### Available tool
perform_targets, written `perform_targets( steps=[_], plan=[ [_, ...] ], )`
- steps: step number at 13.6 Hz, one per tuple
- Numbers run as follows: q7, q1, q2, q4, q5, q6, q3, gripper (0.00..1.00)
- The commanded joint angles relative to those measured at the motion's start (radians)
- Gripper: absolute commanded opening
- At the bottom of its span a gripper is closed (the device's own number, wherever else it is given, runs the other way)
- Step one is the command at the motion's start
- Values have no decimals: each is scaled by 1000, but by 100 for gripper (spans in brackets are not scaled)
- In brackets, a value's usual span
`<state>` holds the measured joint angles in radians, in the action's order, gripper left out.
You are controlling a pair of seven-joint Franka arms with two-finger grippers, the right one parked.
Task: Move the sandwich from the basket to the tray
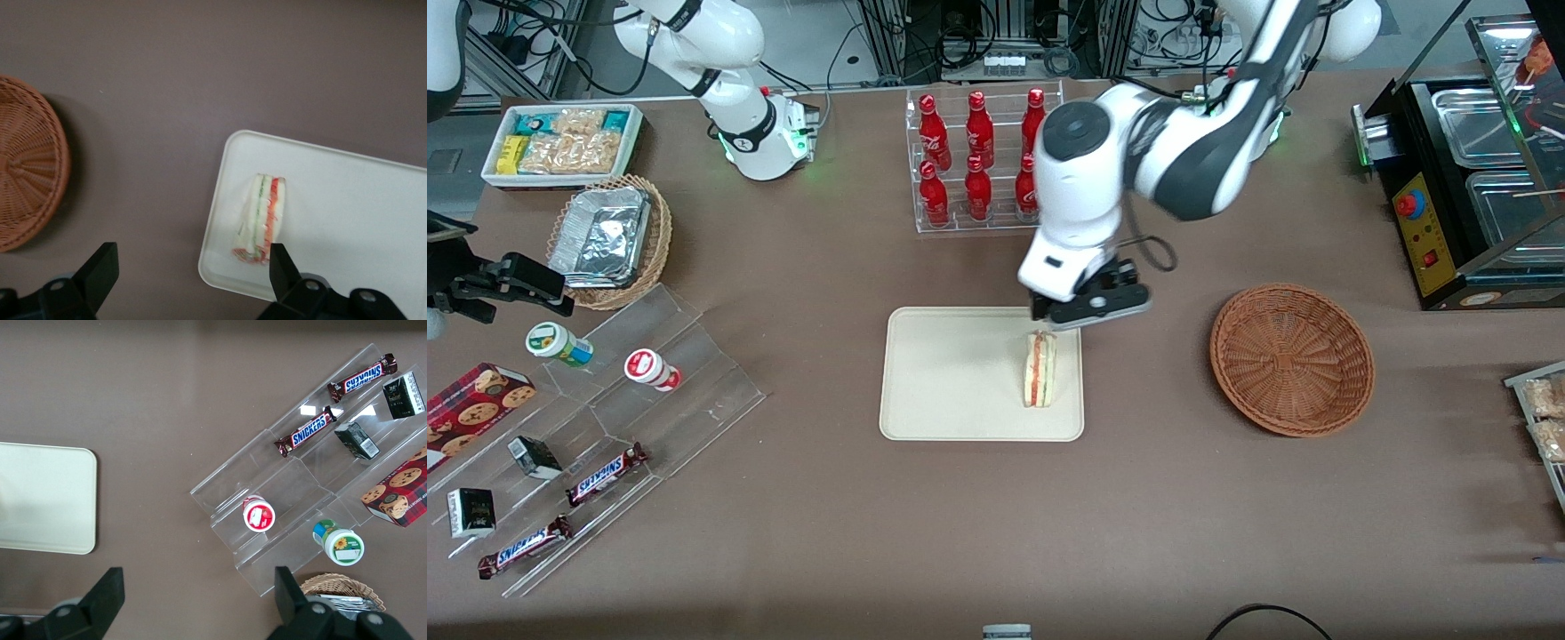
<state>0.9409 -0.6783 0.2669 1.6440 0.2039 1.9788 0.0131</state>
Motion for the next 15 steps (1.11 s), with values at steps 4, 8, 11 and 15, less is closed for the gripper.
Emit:
perform_targets(
  steps=[4,8,11,15],
  plan=[
    [-428,253,-267,82,-121,-190,-5,100],
    [-661,436,-347,86,-182,-267,-5,100],
    [-718,522,-400,160,-186,-250,-5,100],
    [-720,551,-402,174,-186,-250,16,100]
  ],
)
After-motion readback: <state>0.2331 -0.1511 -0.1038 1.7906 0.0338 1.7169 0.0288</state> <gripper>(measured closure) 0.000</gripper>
